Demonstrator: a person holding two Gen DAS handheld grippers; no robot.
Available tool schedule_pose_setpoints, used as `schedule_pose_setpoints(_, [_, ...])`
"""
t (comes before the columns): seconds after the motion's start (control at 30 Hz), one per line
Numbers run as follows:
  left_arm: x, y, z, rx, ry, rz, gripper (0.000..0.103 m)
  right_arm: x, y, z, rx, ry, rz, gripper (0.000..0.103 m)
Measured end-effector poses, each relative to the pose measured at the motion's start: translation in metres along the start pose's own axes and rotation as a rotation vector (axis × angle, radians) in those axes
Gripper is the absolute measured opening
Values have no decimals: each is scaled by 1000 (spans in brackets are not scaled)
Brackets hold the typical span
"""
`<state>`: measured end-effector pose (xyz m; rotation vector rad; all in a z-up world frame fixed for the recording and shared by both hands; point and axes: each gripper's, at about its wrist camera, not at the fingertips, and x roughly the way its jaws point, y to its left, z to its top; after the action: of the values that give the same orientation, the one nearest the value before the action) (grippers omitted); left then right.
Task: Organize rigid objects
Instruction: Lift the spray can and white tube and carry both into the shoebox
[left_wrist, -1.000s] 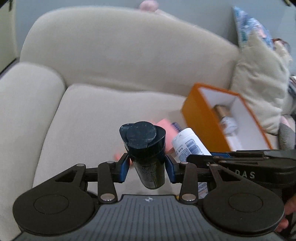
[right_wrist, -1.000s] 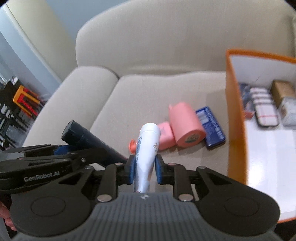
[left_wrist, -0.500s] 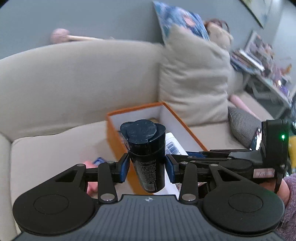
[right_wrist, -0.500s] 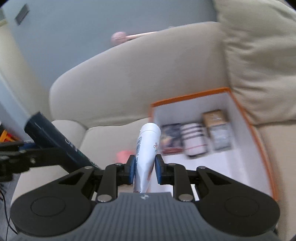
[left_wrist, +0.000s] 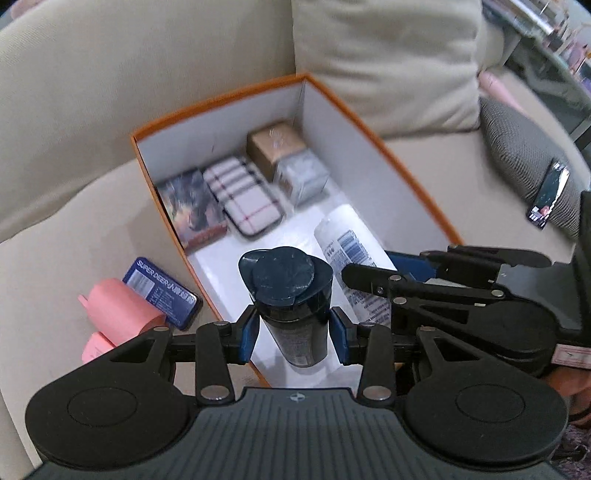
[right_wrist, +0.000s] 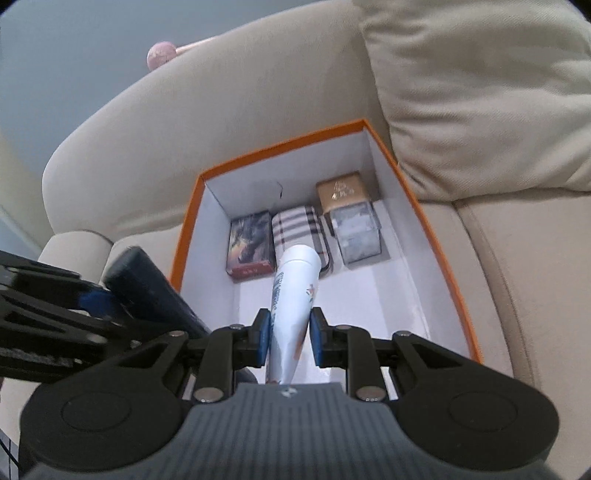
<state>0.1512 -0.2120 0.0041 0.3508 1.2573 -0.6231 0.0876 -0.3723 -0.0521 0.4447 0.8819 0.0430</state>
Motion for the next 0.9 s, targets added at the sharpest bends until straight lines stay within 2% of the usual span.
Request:
schedule_pose_setpoints(0.27, [42,11,17,-11,135,23,46,35,-14,3,14,59,-8,23])
schedule_pose_setpoints(0.57, [66,19,48,-4,168,78,46,57,-25,12,47,90,-36,23])
schedule_pose_setpoints(0.73, [78,17,59,2,210,164,47,62,-28,12,64,107,-37,23])
schedule_pose_setpoints(0.9, [82,19,63,3,231,179,51,65,-31,14,64,102,-51,23])
